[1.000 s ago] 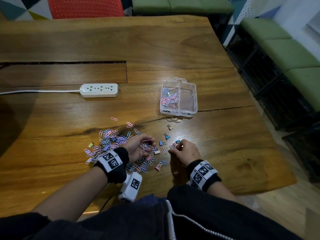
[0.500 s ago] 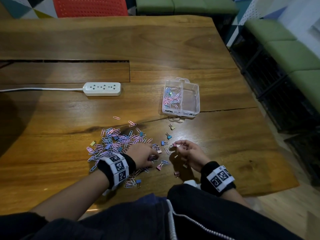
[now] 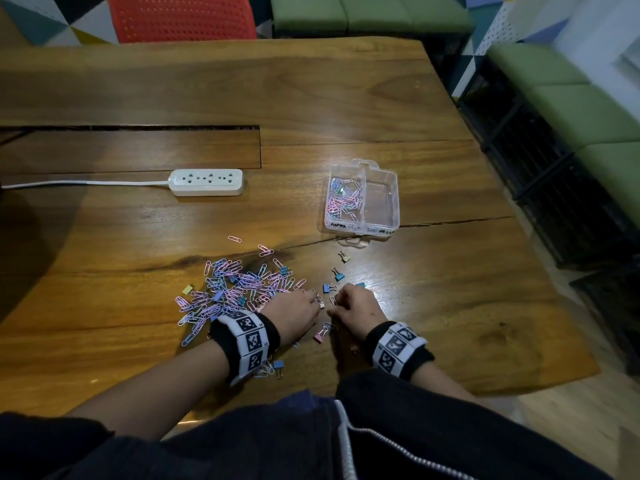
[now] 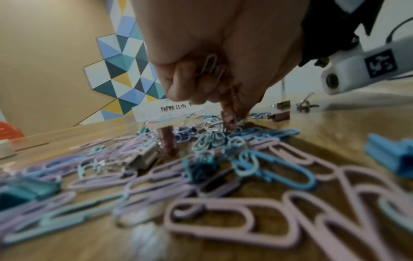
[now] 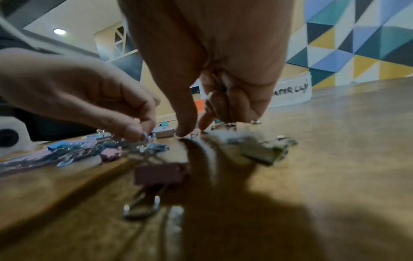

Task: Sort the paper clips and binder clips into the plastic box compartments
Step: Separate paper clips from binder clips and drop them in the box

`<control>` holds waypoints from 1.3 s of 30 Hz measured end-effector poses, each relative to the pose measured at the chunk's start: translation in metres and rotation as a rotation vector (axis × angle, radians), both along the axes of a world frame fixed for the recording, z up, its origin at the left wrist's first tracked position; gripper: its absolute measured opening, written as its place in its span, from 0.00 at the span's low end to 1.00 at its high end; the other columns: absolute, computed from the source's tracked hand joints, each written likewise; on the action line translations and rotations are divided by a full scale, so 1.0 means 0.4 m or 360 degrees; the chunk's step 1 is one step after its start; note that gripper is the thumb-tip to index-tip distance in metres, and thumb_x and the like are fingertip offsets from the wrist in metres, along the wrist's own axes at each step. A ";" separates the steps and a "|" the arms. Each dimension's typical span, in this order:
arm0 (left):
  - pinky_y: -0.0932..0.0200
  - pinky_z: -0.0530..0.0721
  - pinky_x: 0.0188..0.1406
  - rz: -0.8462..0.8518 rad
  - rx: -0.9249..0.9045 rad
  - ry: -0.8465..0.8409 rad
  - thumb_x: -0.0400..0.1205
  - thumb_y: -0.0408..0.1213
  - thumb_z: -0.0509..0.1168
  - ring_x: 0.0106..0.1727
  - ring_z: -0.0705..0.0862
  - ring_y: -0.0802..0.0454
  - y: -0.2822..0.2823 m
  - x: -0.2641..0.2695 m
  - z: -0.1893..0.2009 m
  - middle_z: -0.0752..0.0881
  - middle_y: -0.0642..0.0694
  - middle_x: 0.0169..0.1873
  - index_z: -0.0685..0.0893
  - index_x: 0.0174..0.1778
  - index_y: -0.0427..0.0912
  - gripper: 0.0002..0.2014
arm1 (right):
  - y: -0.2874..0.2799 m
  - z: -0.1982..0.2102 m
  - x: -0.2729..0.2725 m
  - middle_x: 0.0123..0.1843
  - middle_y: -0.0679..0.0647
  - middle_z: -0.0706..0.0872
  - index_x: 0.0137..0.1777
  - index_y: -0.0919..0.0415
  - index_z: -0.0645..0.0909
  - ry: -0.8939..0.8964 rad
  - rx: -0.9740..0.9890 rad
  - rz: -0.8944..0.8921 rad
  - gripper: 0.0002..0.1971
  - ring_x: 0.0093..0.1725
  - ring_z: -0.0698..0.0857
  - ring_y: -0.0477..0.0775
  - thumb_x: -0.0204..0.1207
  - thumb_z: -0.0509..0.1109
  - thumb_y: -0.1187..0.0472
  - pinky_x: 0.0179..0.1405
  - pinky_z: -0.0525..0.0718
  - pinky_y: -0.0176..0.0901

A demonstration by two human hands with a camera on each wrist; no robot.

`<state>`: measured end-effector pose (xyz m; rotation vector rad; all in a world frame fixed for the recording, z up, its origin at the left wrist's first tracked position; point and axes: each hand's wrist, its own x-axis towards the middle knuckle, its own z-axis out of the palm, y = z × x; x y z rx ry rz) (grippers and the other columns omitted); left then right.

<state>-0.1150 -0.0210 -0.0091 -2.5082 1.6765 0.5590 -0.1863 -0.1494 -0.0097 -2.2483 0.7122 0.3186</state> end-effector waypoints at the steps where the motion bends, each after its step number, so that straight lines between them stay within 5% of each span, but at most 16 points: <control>1: 0.55 0.82 0.55 0.0082 -0.0036 0.0047 0.86 0.44 0.49 0.57 0.79 0.48 0.001 0.003 0.002 0.77 0.43 0.59 0.75 0.64 0.38 0.18 | 0.003 0.000 0.003 0.50 0.58 0.82 0.47 0.64 0.78 -0.0015 -0.0079 0.0049 0.07 0.48 0.79 0.53 0.74 0.69 0.62 0.46 0.79 0.42; 4: 0.65 0.77 0.44 0.0691 -0.0380 0.0548 0.86 0.42 0.51 0.46 0.76 0.53 0.003 0.025 -0.002 0.75 0.47 0.47 0.77 0.49 0.41 0.12 | 0.005 0.002 0.005 0.48 0.55 0.76 0.51 0.66 0.78 0.0011 -0.0093 0.0092 0.07 0.47 0.74 0.49 0.77 0.64 0.63 0.51 0.75 0.40; 8: 0.69 0.68 0.20 0.1740 -0.0926 0.1908 0.84 0.33 0.48 0.26 0.67 0.56 0.013 0.078 0.005 0.69 0.48 0.30 0.68 0.31 0.44 0.14 | -0.006 0.001 -0.003 0.45 0.49 0.73 0.46 0.62 0.77 0.0085 0.0057 0.0089 0.03 0.46 0.74 0.48 0.77 0.64 0.63 0.44 0.72 0.32; 11: 0.69 0.71 0.15 0.1989 -0.1170 0.2496 0.83 0.34 0.44 0.20 0.72 0.56 0.024 0.101 0.028 0.74 0.45 0.28 0.68 0.30 0.42 0.16 | -0.029 0.005 -0.016 0.39 0.49 0.77 0.36 0.57 0.74 0.0023 0.0474 -0.0137 0.08 0.42 0.78 0.47 0.76 0.66 0.65 0.32 0.72 0.29; 13: 0.69 0.73 0.16 0.1999 -0.1162 0.2592 0.82 0.34 0.46 0.21 0.74 0.55 0.023 0.106 0.038 0.77 0.44 0.28 0.70 0.31 0.41 0.15 | -0.044 0.014 -0.028 0.37 0.51 0.80 0.34 0.58 0.74 -0.0047 0.0882 -0.0346 0.10 0.37 0.80 0.46 0.75 0.65 0.69 0.32 0.78 0.32; 16: 0.68 0.72 0.14 0.1977 -0.0923 0.2435 0.83 0.37 0.51 0.20 0.73 0.55 0.011 0.112 0.035 0.74 0.46 0.26 0.72 0.32 0.41 0.14 | -0.063 0.032 -0.041 0.42 0.55 0.80 0.43 0.59 0.76 -0.0127 0.1405 -0.0559 0.12 0.39 0.80 0.50 0.76 0.59 0.76 0.39 0.81 0.41; 19: 0.69 0.69 0.13 0.1768 -0.0492 0.1961 0.83 0.38 0.59 0.18 0.71 0.59 -0.006 0.111 0.023 0.73 0.49 0.25 0.74 0.32 0.41 0.12 | -0.077 0.046 -0.048 0.46 0.54 0.79 0.51 0.60 0.78 -0.0134 0.1672 -0.0605 0.16 0.37 0.75 0.48 0.78 0.53 0.77 0.33 0.73 0.36; 23: 0.62 0.78 0.40 0.1076 -0.0176 0.0905 0.78 0.40 0.67 0.42 0.80 0.54 -0.024 0.092 0.013 0.84 0.46 0.45 0.80 0.41 0.42 0.06 | -0.084 0.032 -0.050 0.35 0.53 0.74 0.44 0.62 0.79 -0.0143 0.1984 -0.0787 0.12 0.31 0.72 0.46 0.80 0.53 0.66 0.26 0.72 0.32; 25: 0.58 0.80 0.53 0.0820 -0.0066 0.0566 0.76 0.42 0.69 0.53 0.80 0.50 -0.031 0.084 0.009 0.80 0.44 0.56 0.81 0.52 0.41 0.12 | -0.081 0.026 -0.047 0.32 0.52 0.73 0.38 0.61 0.76 -0.0099 0.1987 -0.0813 0.13 0.28 0.73 0.46 0.80 0.54 0.59 0.26 0.72 0.33; 29: 0.54 0.80 0.60 0.0639 -0.0008 0.0316 0.76 0.45 0.69 0.60 0.78 0.47 -0.036 0.070 0.008 0.77 0.44 0.59 0.79 0.62 0.42 0.21 | -0.056 0.035 -0.037 0.33 0.50 0.77 0.31 0.57 0.72 0.0045 0.1412 -0.0507 0.12 0.31 0.76 0.47 0.77 0.65 0.61 0.29 0.71 0.33; 32: 0.54 0.81 0.59 0.0510 -0.0015 0.0199 0.79 0.43 0.65 0.59 0.79 0.47 -0.039 0.050 0.011 0.78 0.43 0.57 0.80 0.60 0.40 0.16 | -0.032 0.022 -0.038 0.57 0.58 0.84 0.36 0.56 0.74 0.0098 0.0609 -0.0076 0.10 0.60 0.81 0.53 0.70 0.72 0.67 0.49 0.77 0.37; 34: 0.54 0.82 0.58 0.0467 -0.0005 0.0155 0.81 0.42 0.62 0.58 0.79 0.47 -0.040 0.039 0.014 0.79 0.43 0.56 0.81 0.58 0.39 0.14 | -0.023 0.003 -0.041 0.58 0.57 0.84 0.41 0.55 0.77 0.0111 0.0233 0.0168 0.08 0.60 0.81 0.54 0.69 0.74 0.65 0.57 0.77 0.39; 39: 0.52 0.83 0.54 0.0377 0.0069 0.0071 0.82 0.43 0.57 0.55 0.79 0.46 -0.043 0.029 0.007 0.78 0.41 0.55 0.78 0.58 0.37 0.15 | -0.005 -0.007 -0.040 0.57 0.56 0.82 0.51 0.61 0.80 0.0072 -0.0129 0.0383 0.09 0.55 0.80 0.54 0.72 0.70 0.61 0.52 0.75 0.38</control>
